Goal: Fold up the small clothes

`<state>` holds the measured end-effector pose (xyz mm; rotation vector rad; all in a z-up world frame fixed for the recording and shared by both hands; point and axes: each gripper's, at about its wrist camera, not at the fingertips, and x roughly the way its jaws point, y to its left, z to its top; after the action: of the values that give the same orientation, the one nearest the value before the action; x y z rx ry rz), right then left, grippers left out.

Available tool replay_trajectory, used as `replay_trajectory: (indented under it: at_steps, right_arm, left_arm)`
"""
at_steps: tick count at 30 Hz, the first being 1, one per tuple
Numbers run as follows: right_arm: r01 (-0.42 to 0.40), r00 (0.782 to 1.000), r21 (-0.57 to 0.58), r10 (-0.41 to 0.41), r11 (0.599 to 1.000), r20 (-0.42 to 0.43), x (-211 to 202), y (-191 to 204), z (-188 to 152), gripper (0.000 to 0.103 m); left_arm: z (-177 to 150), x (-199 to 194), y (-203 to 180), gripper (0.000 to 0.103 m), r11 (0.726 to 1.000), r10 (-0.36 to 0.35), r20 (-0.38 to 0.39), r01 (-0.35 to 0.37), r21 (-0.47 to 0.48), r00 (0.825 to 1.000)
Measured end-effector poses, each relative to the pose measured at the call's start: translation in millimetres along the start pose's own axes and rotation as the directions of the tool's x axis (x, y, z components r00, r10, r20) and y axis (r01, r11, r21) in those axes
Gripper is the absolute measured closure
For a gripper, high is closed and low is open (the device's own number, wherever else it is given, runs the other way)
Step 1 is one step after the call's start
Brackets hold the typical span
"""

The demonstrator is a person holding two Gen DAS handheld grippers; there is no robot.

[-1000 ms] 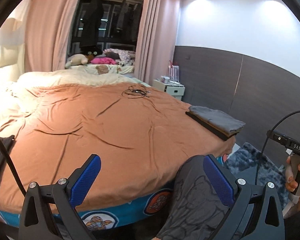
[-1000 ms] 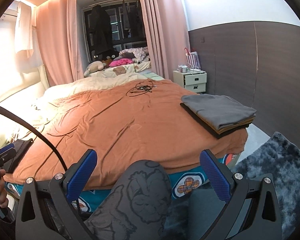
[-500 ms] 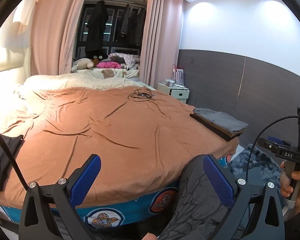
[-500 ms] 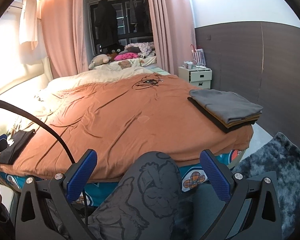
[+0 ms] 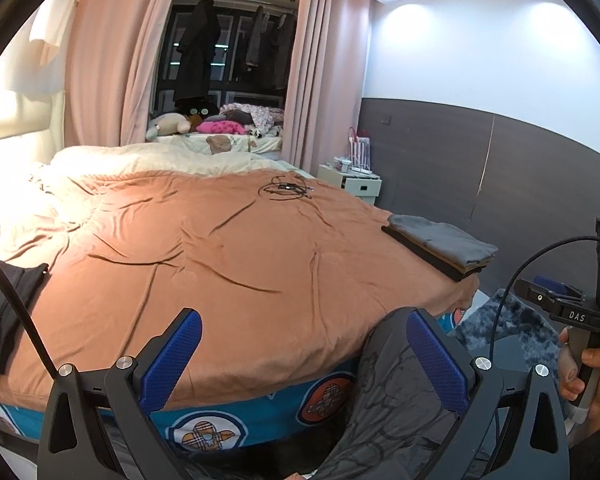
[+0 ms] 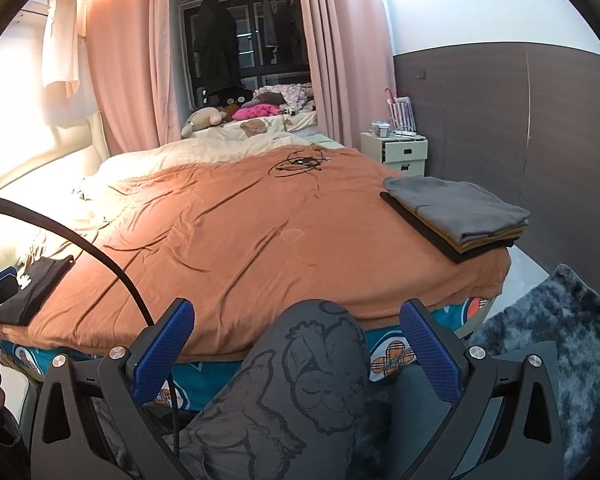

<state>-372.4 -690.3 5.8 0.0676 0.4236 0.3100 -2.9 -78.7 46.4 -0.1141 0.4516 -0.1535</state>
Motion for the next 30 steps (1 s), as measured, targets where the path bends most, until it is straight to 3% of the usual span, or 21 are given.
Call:
replay_trajectory:
  at_steps: [30]
  right_arm:
    - [0.030, 1.000, -0.011, -0.030, 0.999, 0.010, -3.4, 3.6, -5.9, 0.000]
  left_arm:
    - [-8.7, -3.4, -1.4, 0.000, 1.000, 0.003, 0.012, -0.004, 0.025, 1.000]
